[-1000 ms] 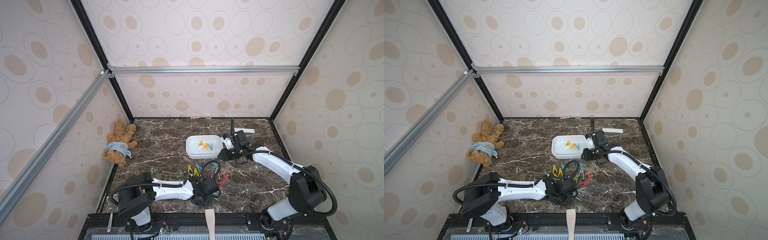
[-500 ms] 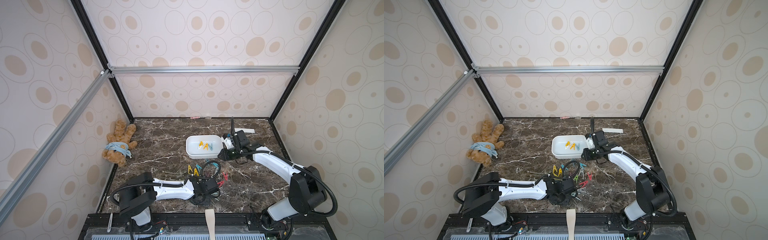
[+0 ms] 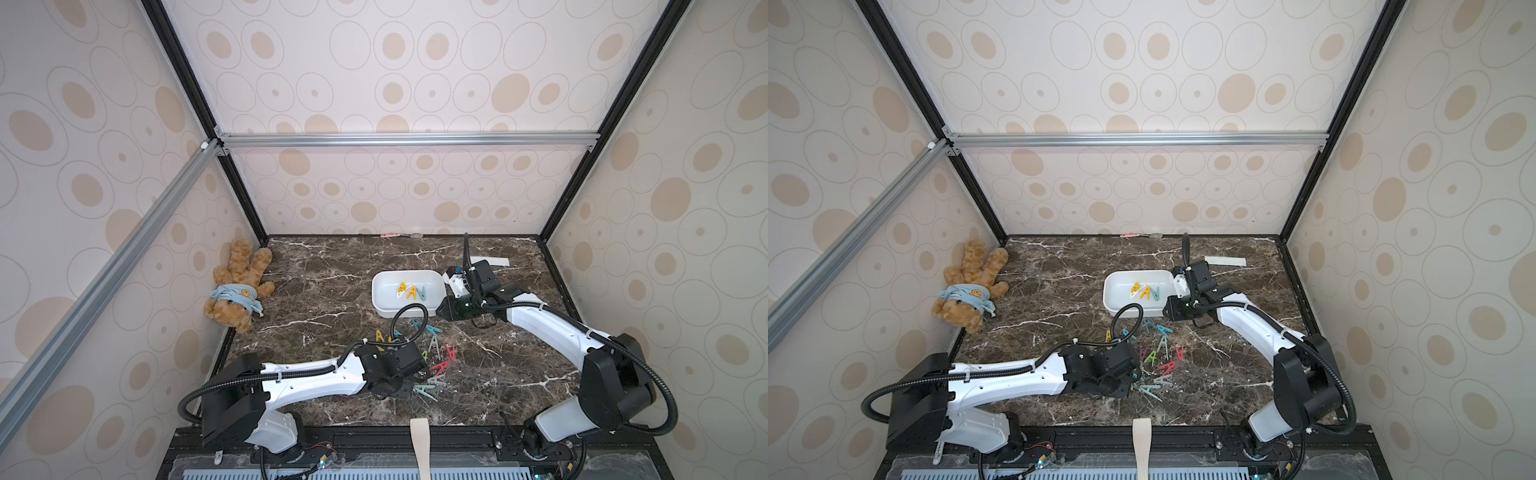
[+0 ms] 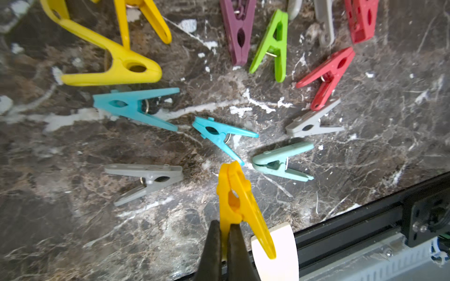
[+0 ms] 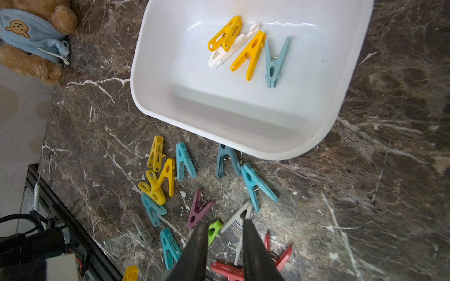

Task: Put the clothespins into the storage box
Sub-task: Pick up the clothespin from the center of the board, then place the clothespin in the storage box.

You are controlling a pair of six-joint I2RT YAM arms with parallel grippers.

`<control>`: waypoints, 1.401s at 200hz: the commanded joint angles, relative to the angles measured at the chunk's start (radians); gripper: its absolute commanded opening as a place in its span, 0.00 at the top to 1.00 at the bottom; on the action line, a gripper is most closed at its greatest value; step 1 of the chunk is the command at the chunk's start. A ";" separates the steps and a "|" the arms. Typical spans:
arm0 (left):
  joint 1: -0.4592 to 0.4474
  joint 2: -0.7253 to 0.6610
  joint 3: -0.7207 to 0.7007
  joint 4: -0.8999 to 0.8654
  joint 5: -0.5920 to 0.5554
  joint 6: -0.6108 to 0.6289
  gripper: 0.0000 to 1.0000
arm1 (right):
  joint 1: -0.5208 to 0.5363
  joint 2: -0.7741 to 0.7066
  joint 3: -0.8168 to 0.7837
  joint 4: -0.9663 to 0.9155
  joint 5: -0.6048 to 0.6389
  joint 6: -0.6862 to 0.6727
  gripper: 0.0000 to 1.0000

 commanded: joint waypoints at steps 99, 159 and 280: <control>0.520 0.264 0.409 0.212 0.111 0.516 1.00 | 0.003 -0.066 0.017 -0.124 0.102 0.035 0.73; 0.600 0.583 0.723 0.146 0.112 0.636 1.00 | 0.003 -0.130 -0.090 -0.150 0.134 0.083 0.73; 0.654 0.822 0.894 0.086 0.119 0.671 0.97 | 0.003 -0.093 -0.179 -0.108 0.152 0.114 0.65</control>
